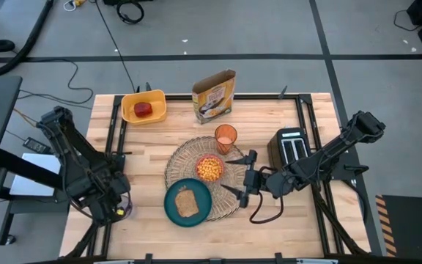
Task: Arrange a breakfast setting
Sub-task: Put the violet spoon on the placemat to the right of the red bowl
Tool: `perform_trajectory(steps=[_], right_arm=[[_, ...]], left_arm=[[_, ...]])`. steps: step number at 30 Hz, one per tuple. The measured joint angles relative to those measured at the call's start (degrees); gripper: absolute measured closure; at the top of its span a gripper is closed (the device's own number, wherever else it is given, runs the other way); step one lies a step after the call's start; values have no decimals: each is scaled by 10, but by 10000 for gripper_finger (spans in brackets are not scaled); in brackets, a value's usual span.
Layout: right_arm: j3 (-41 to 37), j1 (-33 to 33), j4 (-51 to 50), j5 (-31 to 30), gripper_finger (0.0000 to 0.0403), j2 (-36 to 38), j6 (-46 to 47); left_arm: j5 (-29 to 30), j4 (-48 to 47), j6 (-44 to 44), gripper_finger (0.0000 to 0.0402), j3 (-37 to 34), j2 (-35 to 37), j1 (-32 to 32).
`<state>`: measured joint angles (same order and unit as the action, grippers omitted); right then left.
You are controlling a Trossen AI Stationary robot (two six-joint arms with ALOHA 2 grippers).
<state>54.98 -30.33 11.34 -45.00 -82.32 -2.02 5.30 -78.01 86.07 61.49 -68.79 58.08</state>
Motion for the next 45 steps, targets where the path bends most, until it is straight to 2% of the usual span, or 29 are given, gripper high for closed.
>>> perform_trajectory(steps=[10,16,30,34,38,45], right_arm=[[0,-26,-12,12,30,0,25],[0,-53,-21,12,30,0,51],[0,-92,-21,12,30,0,76],[0,-96,-21,12,30,0,80],[0,-97,-21,12,30,0,81],[0,-93,-21,12,30,0,80]], left_arm=[[-2,20,79,385,-1,-2,34],[5,85,116,385,-45,-2,55],[7,108,108,357,-48,-17,56],[-17,107,101,351,-48,-20,55],[-34,102,88,328,-46,-17,55],[-22,75,33,285,-1,-2,55]])
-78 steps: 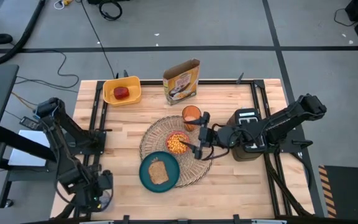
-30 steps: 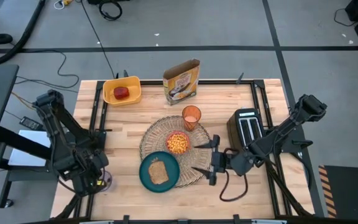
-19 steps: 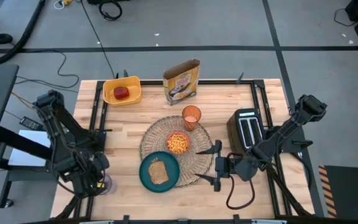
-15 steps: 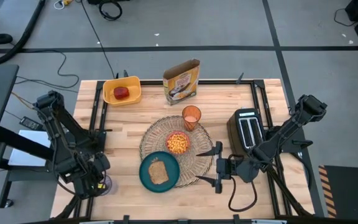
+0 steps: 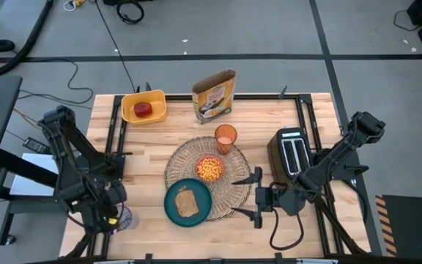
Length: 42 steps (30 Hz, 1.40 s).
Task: Arrange a breakfast setting
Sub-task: Put the violet spoon on the placemat to the right of the red bowl
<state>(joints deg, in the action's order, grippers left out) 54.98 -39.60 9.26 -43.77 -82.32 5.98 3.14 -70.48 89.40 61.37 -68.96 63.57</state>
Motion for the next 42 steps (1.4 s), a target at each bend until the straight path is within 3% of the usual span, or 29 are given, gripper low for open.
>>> perform_trajectory(steps=[7,14,21,24,30,37,42], right_arm=[[0,14,0,3,30,0,-7],[0,42,0,4,30,0,-12],[0,51,11,4,30,0,-42],[0,51,36,4,30,0,-70],[0,52,92,1,30,0,-131],[0,52,194,0,30,-3,-180],[9,52,282,-1,30,-58,-203]], left_arm=[[28,11,-74,286,84,4,0],[105,62,-140,296,155,4,1],[183,230,-417,297,155,4,35],[201,234,-499,297,156,4,55],[196,146,-461,297,155,3,79],[210,154,-472,310,155,-5,99],[212,162,-466,324,155,-20,120]])
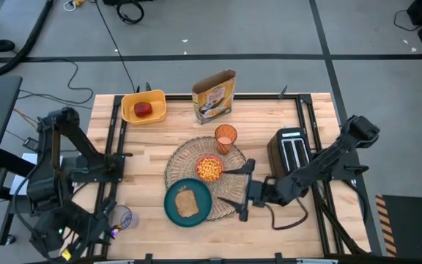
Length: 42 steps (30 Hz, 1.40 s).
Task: Arrange a breakfast setting
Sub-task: Put the violet spoon on the placemat to the right of the red bowl
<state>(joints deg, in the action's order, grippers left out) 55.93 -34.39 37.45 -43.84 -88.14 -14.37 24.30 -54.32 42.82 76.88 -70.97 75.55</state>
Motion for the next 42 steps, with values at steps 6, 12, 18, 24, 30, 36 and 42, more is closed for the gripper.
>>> perform_trajectory(steps=[6,12,18,24,30,36,42], right_arm=[[62,0,14,-36,30,-82,-4],[114,-3,14,-51,30,-136,-3],[127,-10,14,-62,30,-150,24],[127,-12,14,-76,30,-149,37],[127,-11,7,-76,30,-149,39],[127,-10,-21,-76,30,-149,41],[127,-10,-30,-73,30,-149,41]], left_arm=[[33,-37,15,340,0,-49,28],[29,-115,92,337,0,-91,28],[28,-118,125,307,0,-94,27],[-60,-119,216,258,0,-93,-29],[-156,-83,205,233,0,-93,-75],[-169,-93,187,232,0,-93,-65],[-130,-112,149,232,0,-97,-48]])
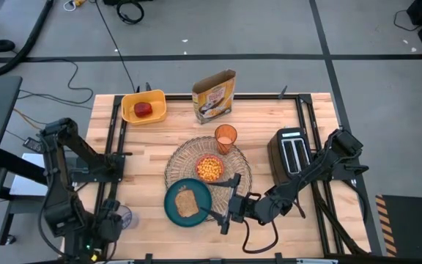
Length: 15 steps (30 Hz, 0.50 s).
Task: Arrange a breakfast setting
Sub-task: Put the violet spoon on the placemat to the right of the red bowl
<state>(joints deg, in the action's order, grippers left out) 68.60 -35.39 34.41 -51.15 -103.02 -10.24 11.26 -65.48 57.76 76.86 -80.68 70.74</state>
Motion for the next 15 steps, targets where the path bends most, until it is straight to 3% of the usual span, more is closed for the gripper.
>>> perform_trajectory(steps=[15], right_arm=[[0,-1,-10,2,30,0,2]], left_arm=[[17,-36,35,232,0,-38,15]])
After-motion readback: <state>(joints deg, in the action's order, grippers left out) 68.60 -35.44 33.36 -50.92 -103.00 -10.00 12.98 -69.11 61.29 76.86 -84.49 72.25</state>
